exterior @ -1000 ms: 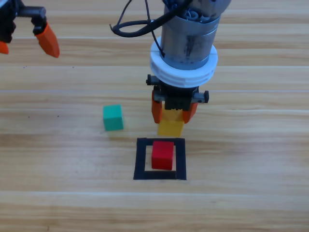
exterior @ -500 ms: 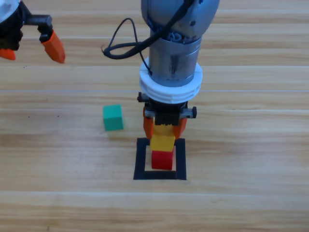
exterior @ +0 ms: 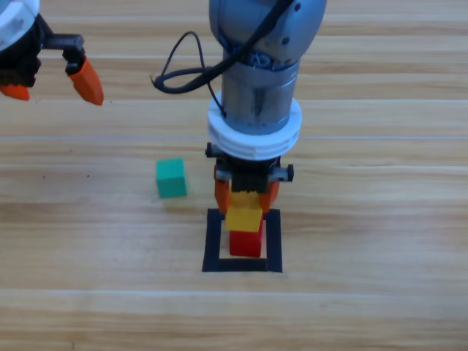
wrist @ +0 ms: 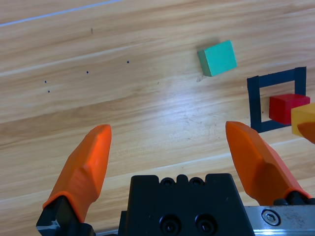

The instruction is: Stack the blocks in the rectangular block: red at the bottom, yellow in the middle, green on top

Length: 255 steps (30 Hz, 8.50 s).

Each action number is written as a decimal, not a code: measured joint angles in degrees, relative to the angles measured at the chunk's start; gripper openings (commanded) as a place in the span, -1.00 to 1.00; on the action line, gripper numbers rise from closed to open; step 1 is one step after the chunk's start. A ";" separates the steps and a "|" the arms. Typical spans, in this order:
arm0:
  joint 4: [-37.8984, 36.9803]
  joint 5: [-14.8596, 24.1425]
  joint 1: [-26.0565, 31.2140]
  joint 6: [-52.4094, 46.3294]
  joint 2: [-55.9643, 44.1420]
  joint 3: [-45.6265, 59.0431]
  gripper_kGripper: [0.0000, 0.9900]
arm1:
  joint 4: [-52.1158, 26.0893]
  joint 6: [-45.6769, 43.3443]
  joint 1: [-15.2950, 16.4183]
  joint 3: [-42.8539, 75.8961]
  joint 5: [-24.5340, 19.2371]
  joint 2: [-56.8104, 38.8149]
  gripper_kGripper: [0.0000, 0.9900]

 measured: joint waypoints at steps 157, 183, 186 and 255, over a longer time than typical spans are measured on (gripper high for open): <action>-0.73 -0.44 -8.77 -22.95 32.27 -13.59 -0.85 | -51.39 -73.46 -12.45 82.09 21.62 -67.80 0.98; 20.64 -2.82 -18.62 -19.76 26.41 -34.03 -0.98 | -51.39 -73.46 -12.45 82.09 21.62 -67.80 0.98; 21.03 -2.82 -19.56 -20.16 28.17 -34.51 -0.98 | -51.39 -73.46 -12.45 82.09 21.62 -67.80 0.98; 21.22 -2.82 -25.56 -28.41 33.96 -36.87 -0.97 | -51.00 -74.00 -12.45 82.09 21.62 -67.65 1.00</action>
